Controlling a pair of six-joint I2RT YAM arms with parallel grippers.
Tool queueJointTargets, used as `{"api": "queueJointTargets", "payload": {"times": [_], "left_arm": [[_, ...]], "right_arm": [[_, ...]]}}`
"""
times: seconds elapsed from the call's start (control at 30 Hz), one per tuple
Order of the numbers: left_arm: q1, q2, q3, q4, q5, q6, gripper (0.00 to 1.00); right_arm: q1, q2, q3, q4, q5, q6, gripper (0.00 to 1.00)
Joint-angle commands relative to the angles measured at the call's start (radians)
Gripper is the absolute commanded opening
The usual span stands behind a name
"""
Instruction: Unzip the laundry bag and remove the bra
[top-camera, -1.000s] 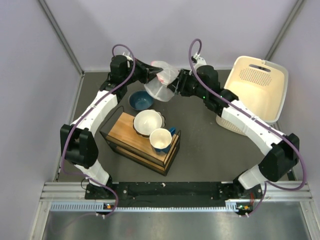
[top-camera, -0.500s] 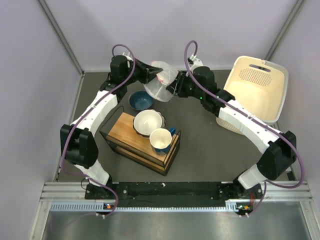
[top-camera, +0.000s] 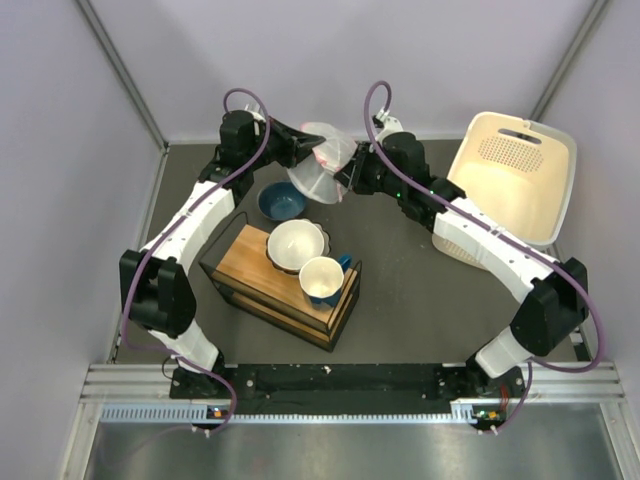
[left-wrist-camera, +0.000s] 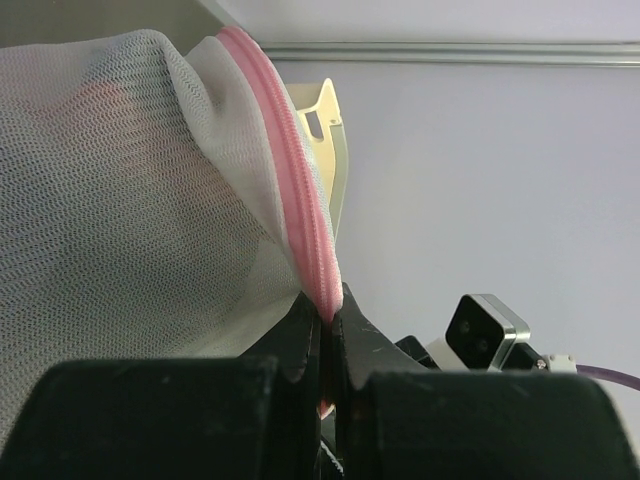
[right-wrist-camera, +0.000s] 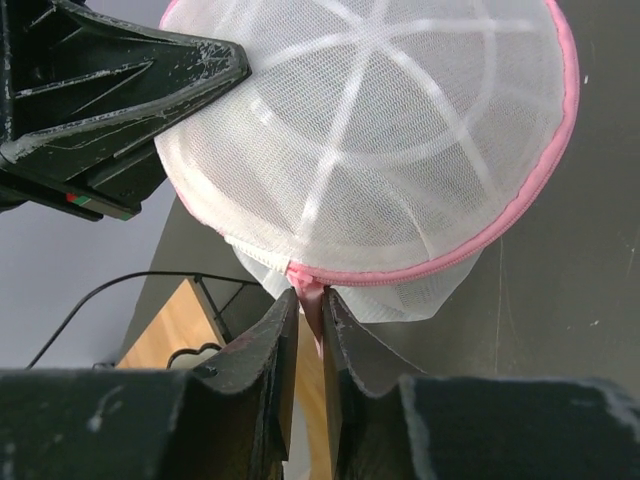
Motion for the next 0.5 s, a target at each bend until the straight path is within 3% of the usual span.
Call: {"api": "queueJointTargets", "payload": {"times": [0.0,0.17,0.3,0.47], "left_arm": [[0.003,-0.061,0.017,0.058,0.009,0.016,0.00],[0.003,-0.065,0.016,0.061,0.009,0.016,0.00],[0.003,-0.068,0.013,0.059,0.009,0.019,0.00],[0.004,-0.067,0.011,0.059,0.008,0.019,0.00]], "right_arm": [[0.013,-0.031,0.029,0.029,0.040,-0.010,0.20],[0.013,-0.022,0.043,0.031,0.020,-0.010,0.20],[0.013,-0.026,0.046,0.023,0.026,-0.014,0.38],[0.013,-0.071,0.019,0.040,0.053,-0.020,0.41]]}}
